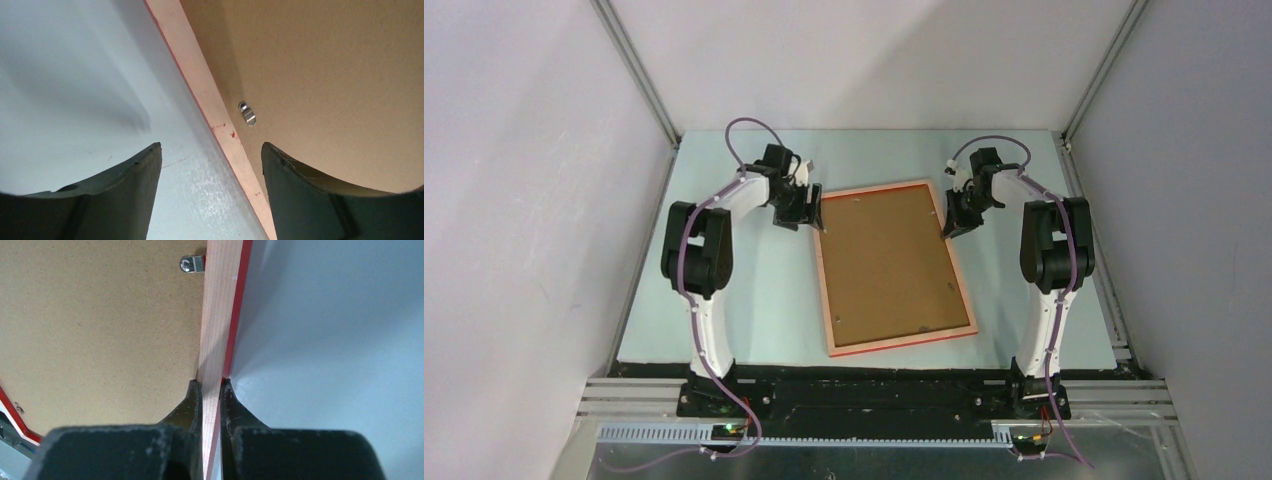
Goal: Put the photo into the frame
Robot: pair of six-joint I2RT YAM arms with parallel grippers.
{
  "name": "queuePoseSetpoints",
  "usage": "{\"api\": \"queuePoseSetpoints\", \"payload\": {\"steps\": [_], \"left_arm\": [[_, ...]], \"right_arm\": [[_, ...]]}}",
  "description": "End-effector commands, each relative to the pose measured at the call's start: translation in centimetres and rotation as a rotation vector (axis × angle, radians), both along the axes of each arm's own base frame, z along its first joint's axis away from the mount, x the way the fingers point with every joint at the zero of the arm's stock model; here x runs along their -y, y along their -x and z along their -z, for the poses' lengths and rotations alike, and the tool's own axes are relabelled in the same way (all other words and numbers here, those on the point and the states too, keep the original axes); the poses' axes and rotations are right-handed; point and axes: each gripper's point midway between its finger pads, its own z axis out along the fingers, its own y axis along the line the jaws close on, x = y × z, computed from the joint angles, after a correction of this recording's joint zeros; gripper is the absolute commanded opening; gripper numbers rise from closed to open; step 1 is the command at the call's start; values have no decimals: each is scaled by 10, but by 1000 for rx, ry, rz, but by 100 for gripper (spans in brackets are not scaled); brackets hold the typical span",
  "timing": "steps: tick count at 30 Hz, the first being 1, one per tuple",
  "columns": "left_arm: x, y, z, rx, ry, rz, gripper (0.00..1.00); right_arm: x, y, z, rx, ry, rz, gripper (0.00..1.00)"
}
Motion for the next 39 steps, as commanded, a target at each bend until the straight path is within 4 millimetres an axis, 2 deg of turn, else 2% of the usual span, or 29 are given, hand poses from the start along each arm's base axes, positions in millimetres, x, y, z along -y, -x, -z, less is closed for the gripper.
{"api": "queuePoseSetpoints", "payload": {"steps": [1,12,17,29,39], "left_arm": [[0,-21,-8,41,-6,-32,78],[18,-17,-9,54,-68,-68,77],[30,-17,-11,64,-88,-87,72],[23,-26,-3,84,-160,-127,57],[27,-30,3,83,-172,-122,54]], "right_arm": [[-11,-7,-14,49,-68,-26,0],[-11,-4,-11,32,-81,-14,0],[-9,-2,-10,27,-85,-9,0],[-6,0,-12,23,-102,3,0],[-7,1,-10,18,-114,2,0]]}}
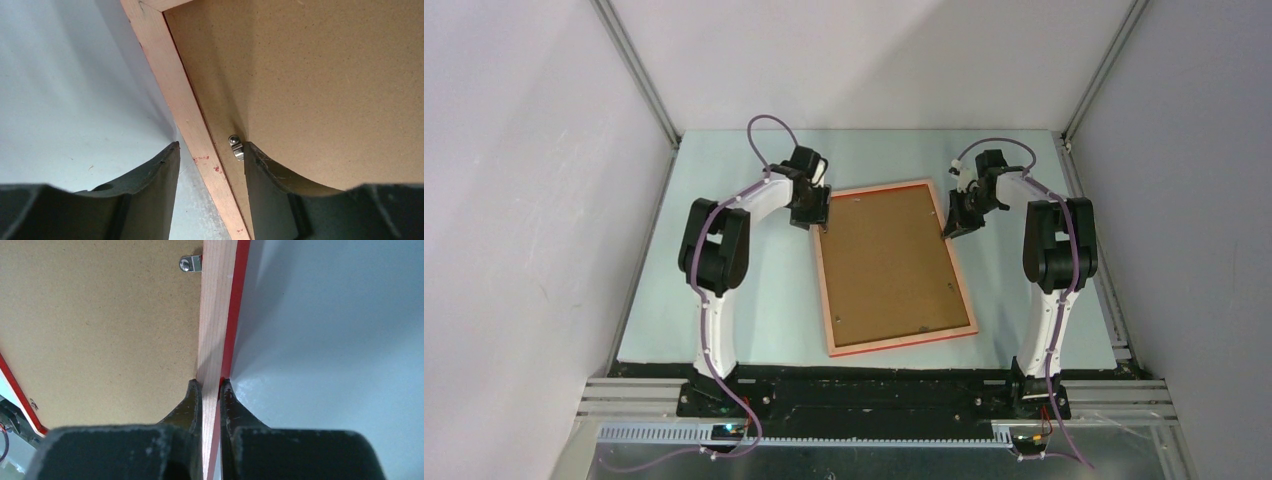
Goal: Put the photo into the frame
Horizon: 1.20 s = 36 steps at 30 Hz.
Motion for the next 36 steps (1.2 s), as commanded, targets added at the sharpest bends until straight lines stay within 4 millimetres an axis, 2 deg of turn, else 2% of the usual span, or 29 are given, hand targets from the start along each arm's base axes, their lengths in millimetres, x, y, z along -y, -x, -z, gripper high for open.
{"api": "queuePoseSetpoints", "payload": {"steps": [1,10,17,23,30,36], "left_arm": [[7,-15,-10,48,2,-10,54],[8,-16,-5,39,0,-12,52],[4,-10,-2,27,-9,-1,41],[3,-3,-5,27,-11,22,35],[2,-1,-8,33,-13,38,29],[2,0,-8,33,-12,49,28]], "right_arm": [[-8,1,-12,22,-54,-15,0],[-8,1,-11,19,-55,-16,0],[-7,1,-11,22,-54,-14,0],[-6,0,-11,24,-52,-12,0],[-6,0,-11,23,-52,-11,0],[-6,0,-11,22,-54,-11,0]]}}
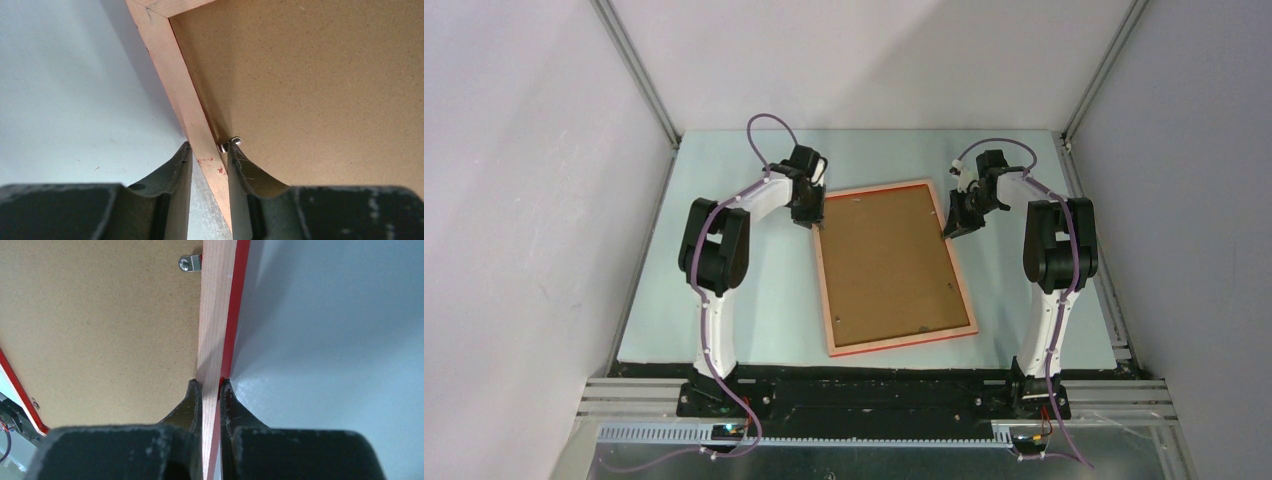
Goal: Put the photo into the frame
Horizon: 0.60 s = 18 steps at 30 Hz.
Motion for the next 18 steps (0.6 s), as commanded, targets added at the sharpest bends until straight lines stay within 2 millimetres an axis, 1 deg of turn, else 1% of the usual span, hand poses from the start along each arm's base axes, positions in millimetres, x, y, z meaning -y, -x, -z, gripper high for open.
{"api": "queuePoseSetpoints", "payload": {"steps": [1,3,5,6,7,8,11,13,15,16,17,18], "left_arm": [[3,2,-8,28,-4,41,29],[3,3,-9,29,-1,44,32],[3,3,-12,33,1,45,41],[3,4,-15,37,4,47,43],[3,4,-16,41,5,49,48],[4,5,-19,45,11,54,51],[4,8,-26,52,24,61,64],[6,12,-31,55,40,73,69],[7,19,-33,47,57,89,72],[8,22,-37,51,64,95,72],[8,27,-35,39,70,102,71],[9,29,-37,40,77,107,70]], "right_arm": [[-6,0,-11,23,-43,-12,0],[-6,1,-11,21,-44,-11,0],[-6,1,-11,22,-44,-14,0],[-6,1,-12,22,-43,-13,0],[-5,1,-12,23,-42,-13,0],[-5,2,-12,22,-43,-13,0],[-4,1,-13,26,-41,-8,0],[-2,1,-14,27,-42,-5,0],[-1,1,-15,28,-44,-1,0],[1,1,-16,28,-44,2,0],[1,1,-16,28,-45,3,0],[2,1,-17,27,-47,5,0]]}}
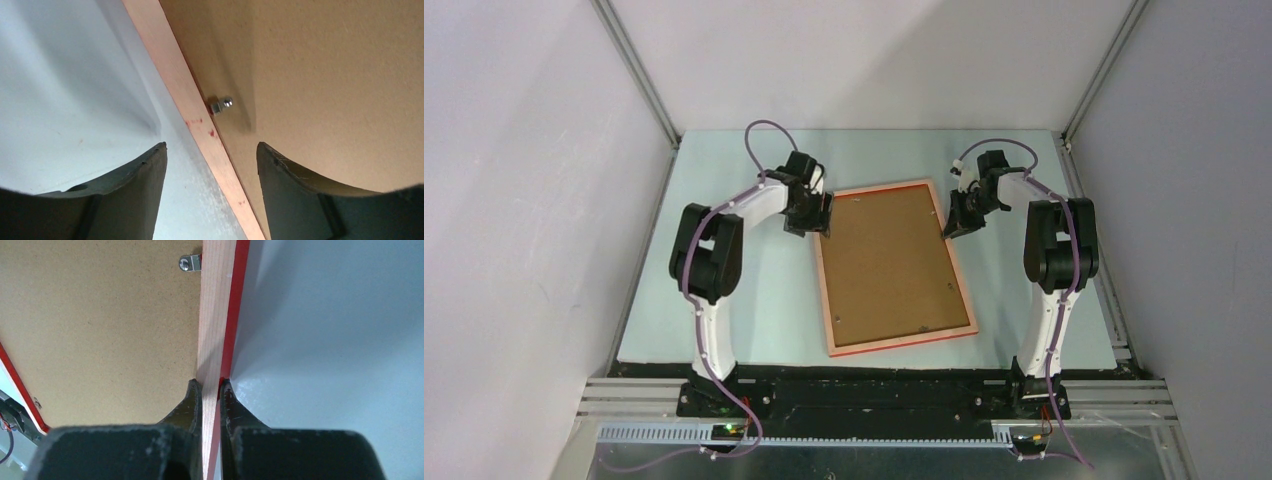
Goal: Put the photo into the frame
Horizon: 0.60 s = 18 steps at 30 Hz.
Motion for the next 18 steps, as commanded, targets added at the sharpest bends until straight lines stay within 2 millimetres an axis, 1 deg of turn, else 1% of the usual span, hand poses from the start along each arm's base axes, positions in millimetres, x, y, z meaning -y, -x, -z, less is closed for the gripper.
{"api": "queuePoseSetpoints", "payload": {"steps": [1,2,6,7,9,12,18], "left_arm": [[10,12,-31,44,65,63,69],[10,15,-33,45,68,68,66],[10,38,-23,-8,85,91,54],[9,45,-19,-25,86,94,53],[10,52,-14,-46,88,98,51],[12,54,-10,-61,96,101,48],[18,49,-10,-68,116,92,46]], "right_arm": [[-1,2,-18,27,-41,-3,0],[-1,2,-18,26,-41,-4,0],[1,5,-20,34,-40,-10,0],[1,7,-19,31,-41,-10,0],[2,7,-19,31,-44,-6,0],[3,7,-22,37,-46,-3,0],[2,9,-24,41,-49,-3,0]]}}
